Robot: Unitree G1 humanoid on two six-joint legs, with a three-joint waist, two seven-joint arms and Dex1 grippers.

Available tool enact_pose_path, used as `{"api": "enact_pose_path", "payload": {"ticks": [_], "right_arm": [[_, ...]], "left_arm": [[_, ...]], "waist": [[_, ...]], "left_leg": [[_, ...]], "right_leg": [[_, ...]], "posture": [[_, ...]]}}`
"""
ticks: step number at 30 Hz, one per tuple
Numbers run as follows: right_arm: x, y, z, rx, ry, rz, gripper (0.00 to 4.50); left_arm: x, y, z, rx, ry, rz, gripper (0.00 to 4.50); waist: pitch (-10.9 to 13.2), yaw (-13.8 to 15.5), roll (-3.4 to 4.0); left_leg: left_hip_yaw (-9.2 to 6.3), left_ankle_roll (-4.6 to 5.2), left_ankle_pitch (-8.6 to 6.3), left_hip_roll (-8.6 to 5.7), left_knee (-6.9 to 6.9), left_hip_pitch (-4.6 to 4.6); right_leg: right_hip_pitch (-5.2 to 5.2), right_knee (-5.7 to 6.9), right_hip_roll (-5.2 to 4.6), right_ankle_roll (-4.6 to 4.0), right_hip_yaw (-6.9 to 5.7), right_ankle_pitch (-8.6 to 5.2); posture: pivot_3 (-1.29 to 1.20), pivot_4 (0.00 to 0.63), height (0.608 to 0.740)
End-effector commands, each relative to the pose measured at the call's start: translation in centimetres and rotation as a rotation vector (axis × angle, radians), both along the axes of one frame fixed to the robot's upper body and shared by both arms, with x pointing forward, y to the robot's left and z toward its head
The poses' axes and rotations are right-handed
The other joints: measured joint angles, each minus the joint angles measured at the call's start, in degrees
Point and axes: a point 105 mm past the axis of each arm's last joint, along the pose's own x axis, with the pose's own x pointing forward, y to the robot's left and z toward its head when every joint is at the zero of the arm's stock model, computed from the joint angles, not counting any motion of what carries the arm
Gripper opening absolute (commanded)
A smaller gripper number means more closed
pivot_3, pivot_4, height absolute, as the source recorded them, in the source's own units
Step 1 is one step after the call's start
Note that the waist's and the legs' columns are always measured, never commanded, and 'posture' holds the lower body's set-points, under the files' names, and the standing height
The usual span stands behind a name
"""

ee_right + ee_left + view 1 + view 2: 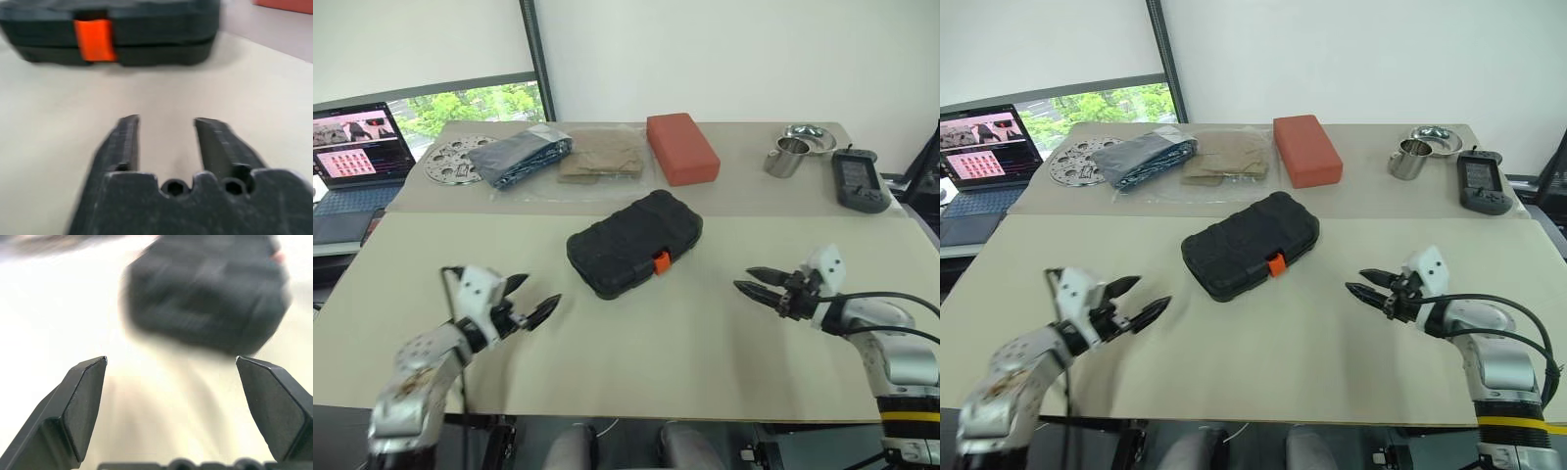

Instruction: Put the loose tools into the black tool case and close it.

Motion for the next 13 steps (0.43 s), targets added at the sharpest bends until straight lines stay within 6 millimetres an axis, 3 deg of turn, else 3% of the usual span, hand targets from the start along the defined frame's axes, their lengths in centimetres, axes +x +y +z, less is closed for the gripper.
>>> {"api": "enact_pose_path", "payload": {"ticks": [1,3,4,13], "right_arm": [[-0.1,-1.6,1.1,0.013,-0.078,0.009,3.6],[-0.3,-2.2,0.9,0.012,-0.079,0.012,4.38],[-0.3,-2.4,0.8,0.012,-0.08,0.013,4.46],[-1.2,-2.4,-0.2,0.049,-0.073,-0.001,4.46]], "left_arm": [[-1.8,0.7,1.6,0.011,-0.039,0.031,4.5],[-2.5,1.1,1.0,0.031,-0.012,0.069,4.5],[-2.7,1.2,0.8,0.04,0.0,0.084,4.5],[-3.1,1.9,-0.5,0.075,0.039,0.122,4.5]], "waist": [[0.07,0.52,-0.07],[0.12,0.84,-0.11],[0.14,0.96,-0.11],[0.18,0.79,-0.19]], "left_leg": [[0.08,0.0,0.0,-0.03,0.0,0.01],[0.2,-0.01,0.0,-0.07,0.01,0.01],[0.25,-0.01,0.0,-0.07,0.02,0.0],[0.26,-0.01,0.0,-0.03,0.0,-0.01]], "right_leg": [[0.01,-0.04,-0.12,0.0,0.01,0.0],[0.08,-0.09,-0.26,0.01,-0.02,0.0],[0.08,-0.11,-0.28,0.02,-0.02,0.0],[0.07,-0.11,-0.18,-0.01,-0.02,0.0]], "posture": [[0.0,0.15,0.74],[0.0,0.15,0.74],[0.0,0.15,0.74],[0.0,0.15,0.74]]}}
